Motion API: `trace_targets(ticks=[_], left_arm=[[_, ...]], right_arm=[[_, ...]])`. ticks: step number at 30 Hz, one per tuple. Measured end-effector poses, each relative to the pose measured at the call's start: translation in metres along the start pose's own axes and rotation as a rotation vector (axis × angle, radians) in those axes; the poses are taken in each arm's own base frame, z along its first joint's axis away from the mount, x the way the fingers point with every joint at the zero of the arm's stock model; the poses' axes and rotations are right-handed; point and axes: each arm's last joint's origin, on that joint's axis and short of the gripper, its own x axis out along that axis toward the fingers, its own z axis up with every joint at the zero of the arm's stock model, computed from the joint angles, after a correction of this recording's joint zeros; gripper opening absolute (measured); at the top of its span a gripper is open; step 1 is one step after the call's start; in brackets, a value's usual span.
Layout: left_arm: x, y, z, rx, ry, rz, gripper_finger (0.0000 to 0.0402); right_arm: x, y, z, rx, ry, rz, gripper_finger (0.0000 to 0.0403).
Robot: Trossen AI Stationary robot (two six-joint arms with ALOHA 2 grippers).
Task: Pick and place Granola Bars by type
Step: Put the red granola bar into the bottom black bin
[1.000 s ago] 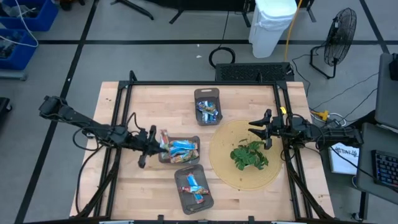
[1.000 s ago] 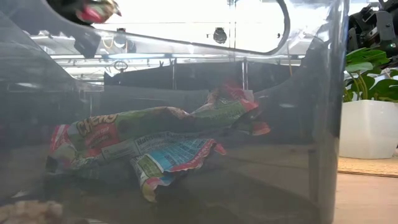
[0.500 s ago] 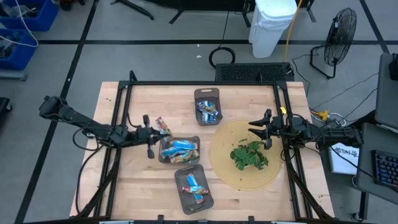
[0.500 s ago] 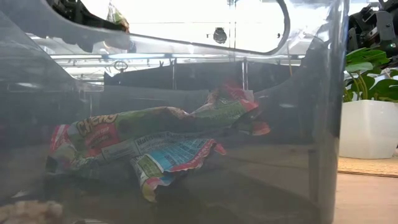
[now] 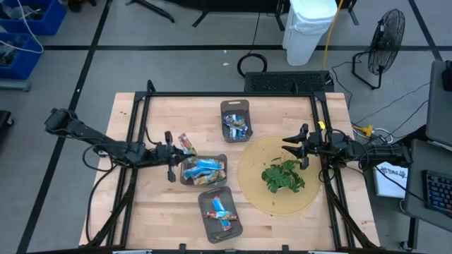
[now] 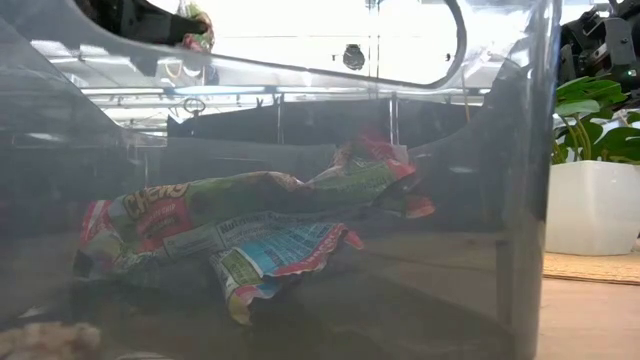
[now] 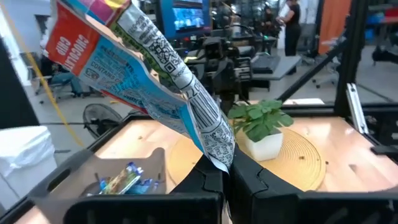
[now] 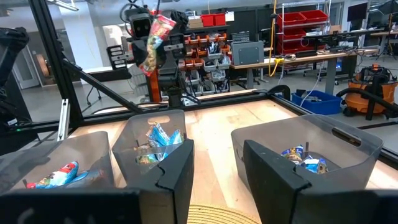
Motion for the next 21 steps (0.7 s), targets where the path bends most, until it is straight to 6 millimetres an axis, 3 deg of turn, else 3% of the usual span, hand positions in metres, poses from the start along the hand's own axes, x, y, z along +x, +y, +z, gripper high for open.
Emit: trace_targets(ticks=[7, 14, 21], left_arm=[[0.029, -0.015, 0.030, 0.078, 0.157, -0.026, 0.0004], [0.062, -0.038, 0.063, 0.093, 0.318, -0.174, 0.0004], [0.091, -0.063, 0.070, 0.063, 0.464, -0.189, 0.0004]], right_arm=[[0.000, 0.000, 0.000, 0.000, 0.000, 0.000, 0.0130], [0.000, 0.000, 0.000, 0.000, 0.000, 0.000, 0.0130], [0.000, 0.000, 0.000, 0.000, 0.000, 0.000, 0.0130]])
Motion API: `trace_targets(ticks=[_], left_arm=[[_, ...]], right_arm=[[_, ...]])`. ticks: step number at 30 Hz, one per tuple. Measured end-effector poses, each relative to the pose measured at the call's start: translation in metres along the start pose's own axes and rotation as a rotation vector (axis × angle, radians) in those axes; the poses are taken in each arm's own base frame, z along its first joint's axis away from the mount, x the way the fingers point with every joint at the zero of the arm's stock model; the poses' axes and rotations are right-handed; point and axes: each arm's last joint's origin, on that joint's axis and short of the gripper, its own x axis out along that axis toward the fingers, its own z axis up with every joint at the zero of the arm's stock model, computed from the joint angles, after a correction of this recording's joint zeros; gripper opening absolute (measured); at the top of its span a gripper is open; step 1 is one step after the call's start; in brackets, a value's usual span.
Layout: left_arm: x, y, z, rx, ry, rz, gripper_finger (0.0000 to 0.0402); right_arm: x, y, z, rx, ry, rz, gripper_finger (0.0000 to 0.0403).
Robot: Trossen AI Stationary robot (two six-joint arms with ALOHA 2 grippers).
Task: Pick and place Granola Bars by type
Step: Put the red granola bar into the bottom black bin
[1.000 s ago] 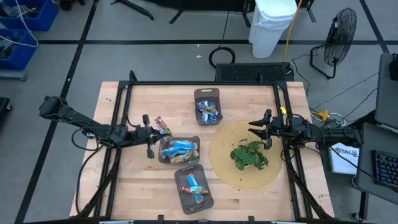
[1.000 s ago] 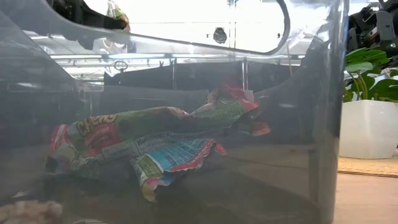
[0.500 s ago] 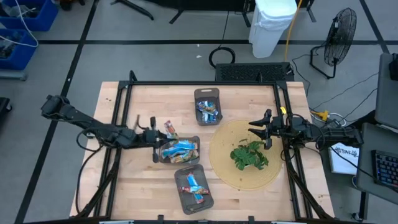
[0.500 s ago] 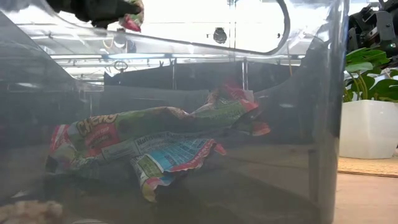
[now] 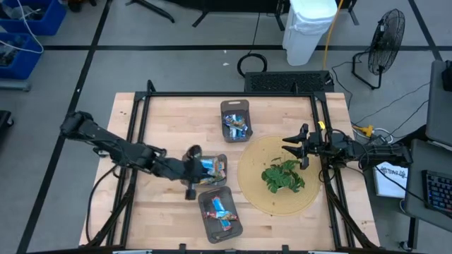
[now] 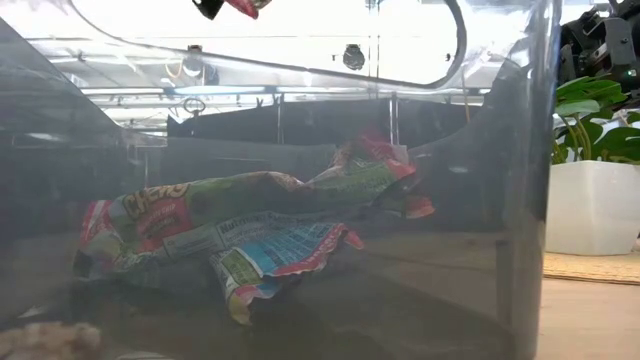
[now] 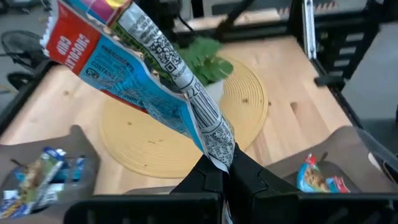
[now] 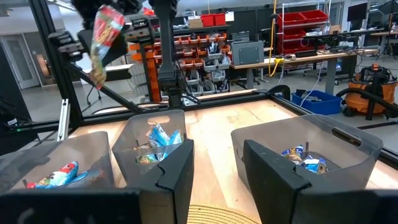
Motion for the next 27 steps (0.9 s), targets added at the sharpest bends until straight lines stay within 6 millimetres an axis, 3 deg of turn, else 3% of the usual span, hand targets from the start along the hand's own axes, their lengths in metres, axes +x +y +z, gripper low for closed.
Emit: trace_targets(ticks=[5, 12, 21, 27], left_arm=[[0.028, -0.015, 0.002, 0.044, 0.102, -0.067, 0.0004], [0.049, -0.028, 0.008, -0.055, 0.175, -0.204, 0.0004], [0.057, -0.044, -0.008, -0.305, 0.327, -0.243, 0.0004], [0.053, -0.055, -0.007, -0.408, 0.340, -0.299, 0.0004]], right_arm=[[0.000, 0.000, 0.000, 0.000, 0.000, 0.000, 0.0130], [0.000, 0.000, 0.000, 0.000, 0.000, 0.000, 0.0130], [0.000, 0.000, 0.000, 0.000, 0.000, 0.000, 0.0130], [0.000, 0.000, 0.000, 0.000, 0.000, 0.000, 0.0130]])
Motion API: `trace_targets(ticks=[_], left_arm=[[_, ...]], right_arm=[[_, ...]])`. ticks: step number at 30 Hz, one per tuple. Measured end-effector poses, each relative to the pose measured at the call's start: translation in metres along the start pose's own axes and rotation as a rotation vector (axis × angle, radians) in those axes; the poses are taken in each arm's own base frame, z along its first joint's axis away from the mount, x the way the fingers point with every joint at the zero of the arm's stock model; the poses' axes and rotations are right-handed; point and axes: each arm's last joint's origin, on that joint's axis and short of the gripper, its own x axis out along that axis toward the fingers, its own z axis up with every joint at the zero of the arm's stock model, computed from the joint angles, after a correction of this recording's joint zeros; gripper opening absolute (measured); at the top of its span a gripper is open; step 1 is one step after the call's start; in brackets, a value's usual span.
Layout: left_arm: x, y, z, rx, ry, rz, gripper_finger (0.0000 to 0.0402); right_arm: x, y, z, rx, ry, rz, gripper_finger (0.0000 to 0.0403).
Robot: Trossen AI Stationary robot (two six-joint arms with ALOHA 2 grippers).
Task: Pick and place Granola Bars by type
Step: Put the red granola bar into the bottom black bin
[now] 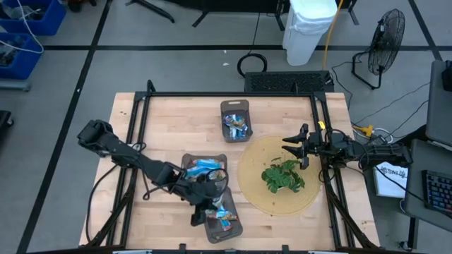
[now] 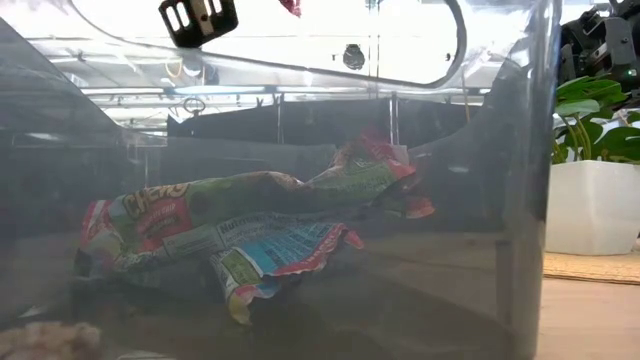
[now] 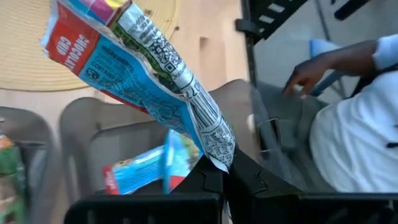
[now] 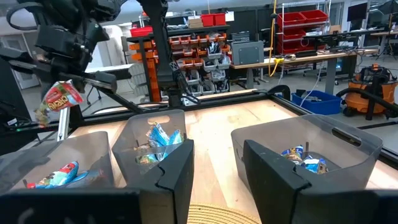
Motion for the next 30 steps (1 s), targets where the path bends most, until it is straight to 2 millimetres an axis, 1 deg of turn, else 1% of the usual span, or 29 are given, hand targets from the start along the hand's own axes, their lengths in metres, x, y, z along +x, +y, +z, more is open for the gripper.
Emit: trace_targets(ticks=[7, 10, 14, 19, 25, 30], left_arm=[[0.000, -0.009, -0.004, -0.036, 0.024, -0.059, 0.0004], [0.006, -0.009, -0.007, -0.053, 0.039, -0.060, 0.0003], [0.023, -0.002, -0.013, -0.093, 0.115, -0.071, 0.0003], [0.047, 0.014, -0.019, -0.154, 0.229, -0.094, 0.0004], [0.062, 0.025, -0.022, -0.185, 0.290, -0.112, 0.0003], [0.068, 0.027, -0.022, -0.200, 0.295, -0.145, 0.0012]], right_arm=[[0.000, 0.000, 0.000, 0.000, 0.000, 0.000, 0.0130], [0.000, 0.000, 0.000, 0.000, 0.000, 0.000, 0.0130], [0.000, 0.000, 0.000, 0.000, 0.000, 0.000, 0.0130], [0.000, 0.000, 0.000, 0.000, 0.000, 0.000, 0.0130], [0.000, 0.000, 0.000, 0.000, 0.000, 0.000, 0.0130], [0.000, 0.000, 0.000, 0.000, 0.000, 0.000, 0.0130]])
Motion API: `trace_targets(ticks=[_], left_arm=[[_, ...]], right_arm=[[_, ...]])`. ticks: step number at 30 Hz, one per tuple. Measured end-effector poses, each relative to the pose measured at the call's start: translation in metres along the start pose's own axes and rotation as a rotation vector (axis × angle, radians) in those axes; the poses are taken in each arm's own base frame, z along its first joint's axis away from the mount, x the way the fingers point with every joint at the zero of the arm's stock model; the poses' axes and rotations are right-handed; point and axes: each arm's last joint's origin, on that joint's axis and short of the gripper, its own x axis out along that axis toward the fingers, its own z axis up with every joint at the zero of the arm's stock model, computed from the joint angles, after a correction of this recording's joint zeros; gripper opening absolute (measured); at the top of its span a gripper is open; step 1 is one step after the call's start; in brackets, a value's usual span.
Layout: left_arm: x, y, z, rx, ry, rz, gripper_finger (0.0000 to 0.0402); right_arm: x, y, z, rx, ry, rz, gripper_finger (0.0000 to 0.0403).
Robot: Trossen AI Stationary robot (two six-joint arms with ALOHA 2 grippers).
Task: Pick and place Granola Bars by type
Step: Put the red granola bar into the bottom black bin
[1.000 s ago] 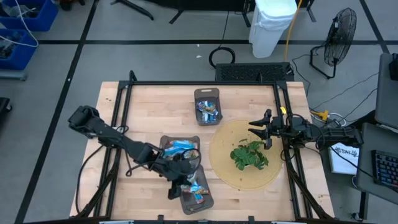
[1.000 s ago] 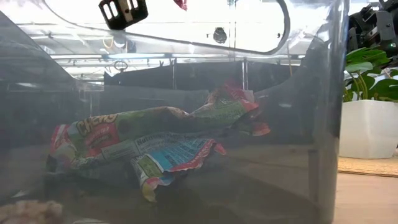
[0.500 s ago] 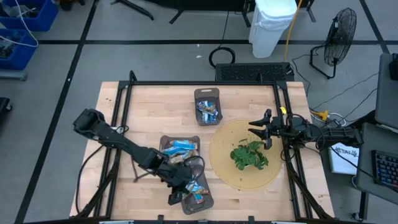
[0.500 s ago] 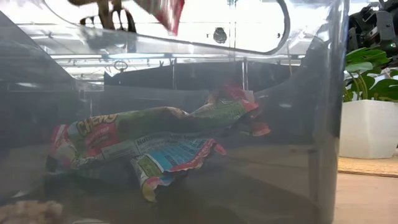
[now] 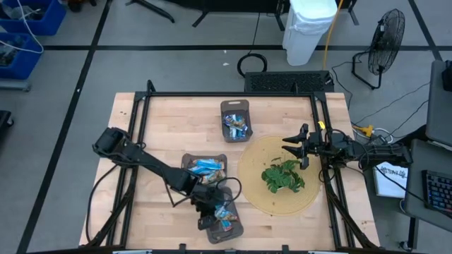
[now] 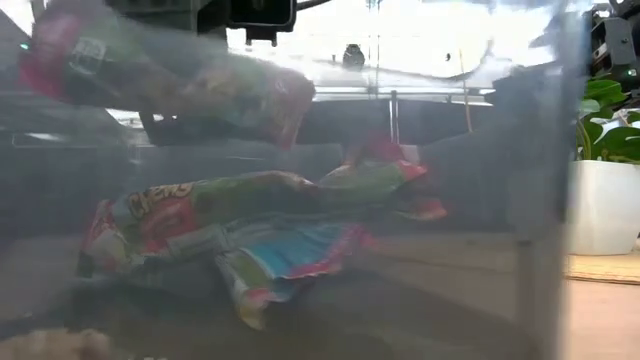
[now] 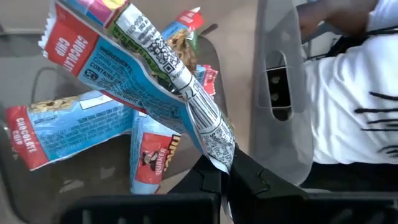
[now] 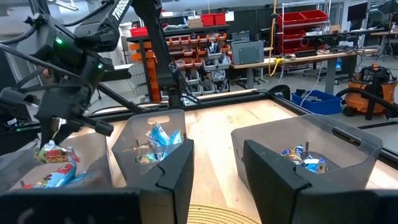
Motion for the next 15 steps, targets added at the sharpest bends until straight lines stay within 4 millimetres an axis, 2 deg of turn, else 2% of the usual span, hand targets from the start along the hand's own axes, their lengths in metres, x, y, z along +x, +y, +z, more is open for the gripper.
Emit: trace_targets(ticks=[9, 15], left_arm=[[0.000, -0.001, 0.004, 0.010, -0.024, -0.032, 0.0012], [-0.001, -0.005, 0.010, 0.074, -0.070, -0.090, 0.0048]], right_arm=[[0.000, 0.000, 0.000, 0.000, 0.000, 0.000, 0.0130], [0.000, 0.000, 0.000, 0.000, 0.000, 0.000, 0.0130]])
